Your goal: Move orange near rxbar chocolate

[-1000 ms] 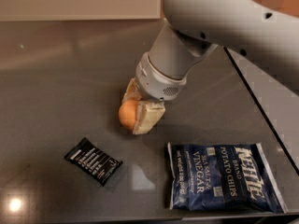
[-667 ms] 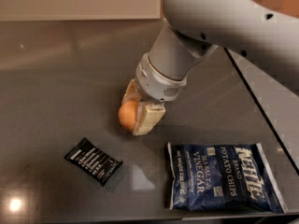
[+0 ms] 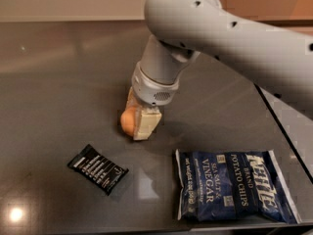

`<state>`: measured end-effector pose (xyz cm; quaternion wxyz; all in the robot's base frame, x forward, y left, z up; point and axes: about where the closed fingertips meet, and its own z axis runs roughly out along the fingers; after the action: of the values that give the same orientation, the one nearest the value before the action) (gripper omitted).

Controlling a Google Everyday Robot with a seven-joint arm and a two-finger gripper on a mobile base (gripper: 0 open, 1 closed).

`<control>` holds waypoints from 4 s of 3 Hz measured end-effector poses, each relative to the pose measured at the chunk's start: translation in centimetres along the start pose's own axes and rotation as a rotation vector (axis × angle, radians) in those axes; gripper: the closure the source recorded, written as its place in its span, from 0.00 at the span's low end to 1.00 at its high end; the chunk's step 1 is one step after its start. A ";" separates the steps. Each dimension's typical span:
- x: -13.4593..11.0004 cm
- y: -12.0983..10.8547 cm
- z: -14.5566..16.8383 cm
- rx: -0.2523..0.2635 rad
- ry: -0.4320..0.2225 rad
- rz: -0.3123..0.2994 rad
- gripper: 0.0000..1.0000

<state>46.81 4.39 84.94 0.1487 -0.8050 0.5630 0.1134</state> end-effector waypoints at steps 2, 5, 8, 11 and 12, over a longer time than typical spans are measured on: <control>0.3 -1.7 2.0 -0.038 0.056 0.051 1.00; -3.5 -1.9 -0.6 0.002 -0.006 -0.002 1.00; -4.7 0.6 3.8 -0.097 0.047 -0.065 1.00; -5.7 1.9 3.6 -0.099 0.027 -0.126 0.36; -5.3 1.9 3.5 -0.088 0.018 -0.129 0.13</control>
Offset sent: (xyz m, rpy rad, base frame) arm 0.0275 0.0291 -0.0266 -0.0867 0.0560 -0.0593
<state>43.20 9.68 83.27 0.1149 -0.8463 0.5059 0.1212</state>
